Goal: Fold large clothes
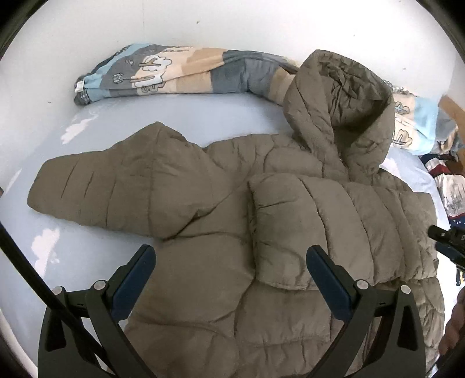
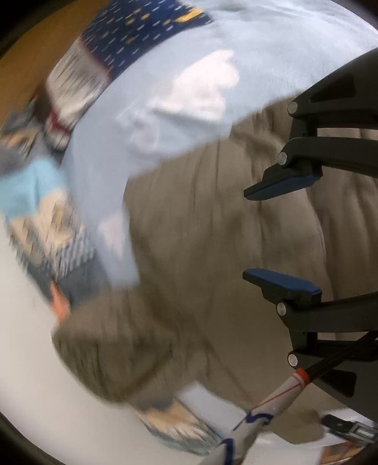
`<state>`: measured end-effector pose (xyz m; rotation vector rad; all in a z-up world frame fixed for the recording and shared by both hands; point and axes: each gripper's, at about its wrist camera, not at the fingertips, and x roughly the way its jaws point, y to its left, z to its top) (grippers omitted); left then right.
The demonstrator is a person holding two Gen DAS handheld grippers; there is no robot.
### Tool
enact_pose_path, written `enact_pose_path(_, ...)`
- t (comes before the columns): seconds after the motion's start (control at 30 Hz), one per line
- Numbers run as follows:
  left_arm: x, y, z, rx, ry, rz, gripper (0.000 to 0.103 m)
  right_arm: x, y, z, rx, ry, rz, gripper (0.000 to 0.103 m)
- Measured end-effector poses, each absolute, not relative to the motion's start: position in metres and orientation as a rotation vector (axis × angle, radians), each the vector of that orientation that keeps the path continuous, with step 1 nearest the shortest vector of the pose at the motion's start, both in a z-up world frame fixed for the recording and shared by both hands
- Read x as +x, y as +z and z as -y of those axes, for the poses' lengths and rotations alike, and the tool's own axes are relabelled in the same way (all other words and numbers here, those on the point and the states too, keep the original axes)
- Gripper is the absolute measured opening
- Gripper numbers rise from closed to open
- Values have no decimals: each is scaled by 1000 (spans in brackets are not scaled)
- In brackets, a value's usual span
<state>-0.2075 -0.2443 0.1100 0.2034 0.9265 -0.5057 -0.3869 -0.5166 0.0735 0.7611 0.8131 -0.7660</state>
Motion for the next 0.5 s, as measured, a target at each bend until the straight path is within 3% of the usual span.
enact_pose_path(0.33,-203,74,254,349,-473,-1040,103,-309,38,444,559,-581,-975,55)
enact_pose_path(0.5,-206,84,250,320,-497,-1027,103,-305,34,441,534,-562,-1000,56)
